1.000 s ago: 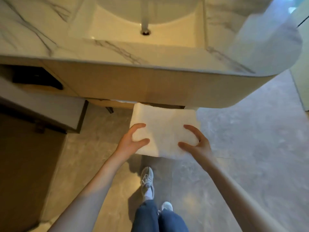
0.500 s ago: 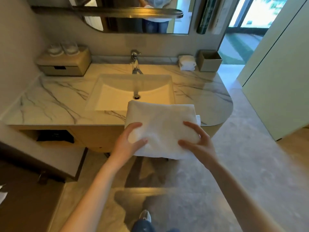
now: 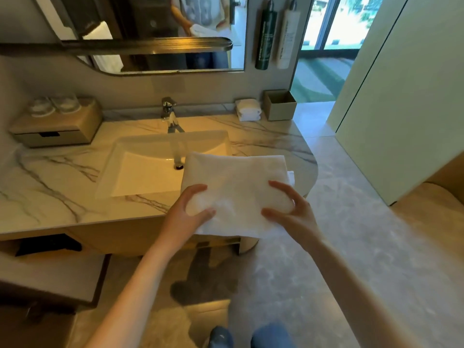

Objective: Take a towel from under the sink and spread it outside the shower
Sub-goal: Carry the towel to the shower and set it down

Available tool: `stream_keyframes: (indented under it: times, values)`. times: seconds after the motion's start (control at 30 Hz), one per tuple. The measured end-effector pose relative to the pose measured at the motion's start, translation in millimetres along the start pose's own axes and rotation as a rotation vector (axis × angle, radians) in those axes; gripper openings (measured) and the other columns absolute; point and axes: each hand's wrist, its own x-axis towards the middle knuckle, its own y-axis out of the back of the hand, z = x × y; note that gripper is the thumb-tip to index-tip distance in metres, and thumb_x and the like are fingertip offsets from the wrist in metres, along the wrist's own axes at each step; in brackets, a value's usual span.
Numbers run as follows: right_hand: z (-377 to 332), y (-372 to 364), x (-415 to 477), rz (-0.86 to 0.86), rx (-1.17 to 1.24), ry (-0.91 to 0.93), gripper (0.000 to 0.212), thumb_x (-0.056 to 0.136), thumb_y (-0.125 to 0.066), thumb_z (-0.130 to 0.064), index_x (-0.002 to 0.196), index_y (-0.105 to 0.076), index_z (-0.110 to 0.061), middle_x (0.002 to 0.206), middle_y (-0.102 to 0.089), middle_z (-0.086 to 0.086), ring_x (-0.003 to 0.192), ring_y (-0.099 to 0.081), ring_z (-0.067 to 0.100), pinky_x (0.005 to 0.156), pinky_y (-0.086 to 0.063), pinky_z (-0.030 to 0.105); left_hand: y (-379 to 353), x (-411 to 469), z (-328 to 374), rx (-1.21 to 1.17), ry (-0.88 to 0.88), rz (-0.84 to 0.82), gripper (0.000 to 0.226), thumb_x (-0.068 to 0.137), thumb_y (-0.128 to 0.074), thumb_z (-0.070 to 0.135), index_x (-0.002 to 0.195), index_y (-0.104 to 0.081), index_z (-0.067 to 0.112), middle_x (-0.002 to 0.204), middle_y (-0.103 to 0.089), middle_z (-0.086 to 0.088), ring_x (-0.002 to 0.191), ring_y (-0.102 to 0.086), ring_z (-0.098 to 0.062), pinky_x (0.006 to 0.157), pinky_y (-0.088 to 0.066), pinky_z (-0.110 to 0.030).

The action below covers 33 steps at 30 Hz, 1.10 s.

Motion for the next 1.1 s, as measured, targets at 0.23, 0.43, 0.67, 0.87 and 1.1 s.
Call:
stream_keyframes:
  times: [0.23,0.43,0.67,0.87,1.1]
  values:
    - [13.1,77.5,16.3,-0.109,-0.012,0.042,0.06,0.071,-0.084,-0.011,0.116,-0.065,-0.045,0.116,-0.062,-0.01,0.088,-0.062,-0.006,0.065,-0.054,0.014,-80.0,-11.0,18.6,-0.038,-0.003,0.109,0.045,0.073,-0.076,0.038,0.109,-0.055,0.054,0.119,-0.053,0.023,0.106,-0.055,-0.003,0.077,-0.051,-0.025]
    - [34.7,154.6,31.8,-0.268,-0.067,0.101,0.06,0.069,-0.084,-0.006,0.113,-0.067,-0.041,0.098,-0.066,-0.022,0.08,-0.061,-0.013,0.057,-0.048,0.006,-170.9,-52.0,32.9,-0.111,0.074,0.294,0.046,0.079,-0.079,0.028,0.11,-0.057,0.053,0.113,-0.053,0.037,0.102,-0.055,0.009,0.07,-0.05,-0.012]
    - [33.9,205.3,17.9,-0.555,-0.058,0.117,0.063,0.07,-0.084,-0.015,0.122,-0.062,-0.043,0.105,-0.062,-0.031,0.093,-0.063,-0.003,0.069,-0.057,0.022,-236.1,-130.2,65.6,-0.127,0.148,0.511,0.046,0.077,-0.079,0.033,0.114,-0.058,0.05,0.109,-0.05,0.046,0.101,-0.049,0.022,0.068,-0.047,-0.004]
    - [39.2,227.4,-29.9,-0.718,-0.034,0.151,0.066,0.069,-0.085,-0.017,0.124,-0.06,-0.043,0.103,-0.064,-0.027,0.091,-0.063,-0.001,0.069,-0.057,0.022,-276.2,-214.4,82.5,-0.102,0.188,0.673,0.053,0.068,-0.078,0.049,0.116,-0.056,0.052,0.116,-0.048,0.035,0.097,-0.052,0.017,0.062,-0.048,-0.005]
    - [58.3,262.7,-113.6,-0.892,-0.049,0.203,0.066,0.069,-0.085,-0.02,0.124,-0.059,-0.046,0.105,-0.062,-0.029,0.093,-0.062,-0.004,0.066,-0.054,0.017,-349.5,-338.5,103.1,-0.048,0.309,0.855,0.053,0.068,-0.074,0.054,0.117,-0.052,0.055,0.117,-0.047,0.034,0.1,-0.052,0.005,0.06,-0.049,-0.01]
